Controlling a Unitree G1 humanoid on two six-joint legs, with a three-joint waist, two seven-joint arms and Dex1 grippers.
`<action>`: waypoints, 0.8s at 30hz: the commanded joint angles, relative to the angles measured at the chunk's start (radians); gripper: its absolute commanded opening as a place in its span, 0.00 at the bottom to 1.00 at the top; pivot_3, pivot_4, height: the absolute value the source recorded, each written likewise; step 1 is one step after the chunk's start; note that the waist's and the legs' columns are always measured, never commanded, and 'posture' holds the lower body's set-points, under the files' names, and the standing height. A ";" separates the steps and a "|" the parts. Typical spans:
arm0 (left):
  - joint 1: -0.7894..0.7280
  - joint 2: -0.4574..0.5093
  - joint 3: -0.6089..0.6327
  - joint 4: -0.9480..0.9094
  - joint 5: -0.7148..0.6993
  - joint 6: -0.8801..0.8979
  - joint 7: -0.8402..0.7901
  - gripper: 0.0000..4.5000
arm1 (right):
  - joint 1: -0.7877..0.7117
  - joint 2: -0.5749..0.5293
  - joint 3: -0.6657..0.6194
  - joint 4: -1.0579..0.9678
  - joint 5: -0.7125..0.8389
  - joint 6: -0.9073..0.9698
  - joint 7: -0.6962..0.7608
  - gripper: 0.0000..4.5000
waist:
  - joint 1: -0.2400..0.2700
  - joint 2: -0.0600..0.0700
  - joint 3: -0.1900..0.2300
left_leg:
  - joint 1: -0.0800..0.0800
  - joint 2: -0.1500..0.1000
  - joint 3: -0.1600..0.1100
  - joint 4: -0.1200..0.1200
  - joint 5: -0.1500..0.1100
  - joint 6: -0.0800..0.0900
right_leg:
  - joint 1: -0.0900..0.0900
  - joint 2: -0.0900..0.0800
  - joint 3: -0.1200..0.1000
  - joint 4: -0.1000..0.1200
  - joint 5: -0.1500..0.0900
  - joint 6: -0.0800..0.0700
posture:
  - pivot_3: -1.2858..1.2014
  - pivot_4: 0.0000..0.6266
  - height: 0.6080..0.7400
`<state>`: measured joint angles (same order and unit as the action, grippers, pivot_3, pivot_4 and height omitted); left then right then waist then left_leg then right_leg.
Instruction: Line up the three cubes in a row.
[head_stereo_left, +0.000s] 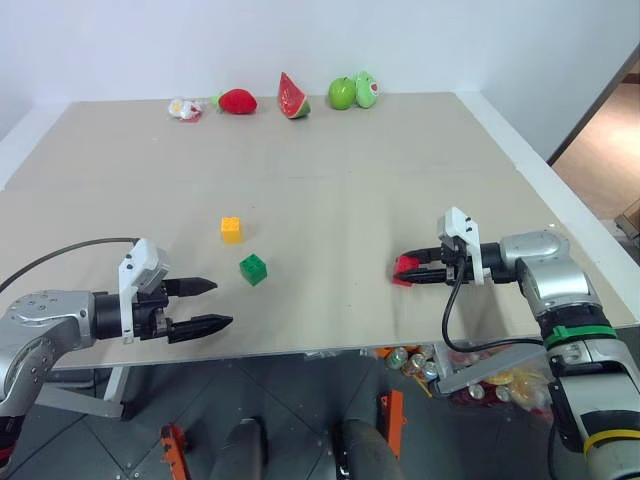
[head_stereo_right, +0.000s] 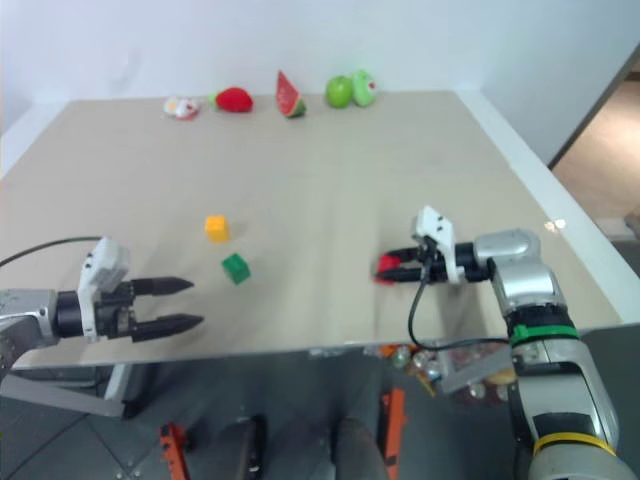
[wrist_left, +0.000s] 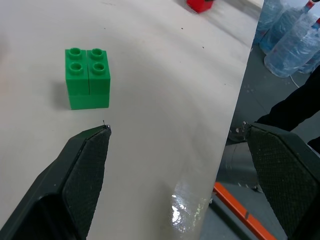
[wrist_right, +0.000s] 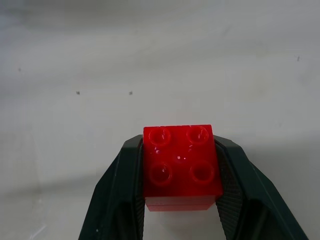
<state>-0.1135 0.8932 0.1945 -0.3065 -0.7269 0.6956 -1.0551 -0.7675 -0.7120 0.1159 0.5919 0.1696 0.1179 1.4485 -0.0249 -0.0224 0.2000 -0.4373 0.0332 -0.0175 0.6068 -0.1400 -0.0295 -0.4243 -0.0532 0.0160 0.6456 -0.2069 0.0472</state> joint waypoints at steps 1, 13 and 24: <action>0.006 -0.002 0.016 -0.030 -0.008 -0.005 0.001 0.97 | -0.024 -0.001 0.004 -0.005 0.009 -0.030 0.061 0.28 | 0.000 0.000 0.000 | 0.000 0.000 0.000 0.000 0.000 0.000 | 0.000 0.000 0.000 0.000 0.000 0.000 | 0.52 0.24 1.00; 0.052 -0.009 0.051 -0.073 -0.039 0.018 0.031 0.97 | -0.036 0.032 0.070 -0.030 0.016 -0.070 0.163 0.28 | 0.000 0.000 0.000 | 0.000 0.000 0.000 0.000 0.000 0.000 | 0.000 0.000 0.000 0.000 0.000 0.000 | 0.52 0.24 1.00; 0.081 -0.009 0.074 -0.106 -0.064 0.036 0.059 0.97 | -0.096 0.052 0.113 0.069 0.006 -0.152 0.166 0.28 | 0.000 0.000 0.000 | 0.000 0.000 0.000 0.000 0.000 0.000 | 0.000 0.000 0.000 0.000 0.000 0.000 | 0.52 0.24 1.00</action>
<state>-0.0342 0.8825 0.2360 -0.3764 -0.7738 0.7279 -1.0022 -0.8341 -0.6581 0.2356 0.6589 0.1695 -0.0099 1.5495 -0.0247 -0.0224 0.2000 -0.4373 0.0333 -0.0176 0.6069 -0.1400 -0.0296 -0.4242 -0.0532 0.0160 0.6458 -0.2069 0.0472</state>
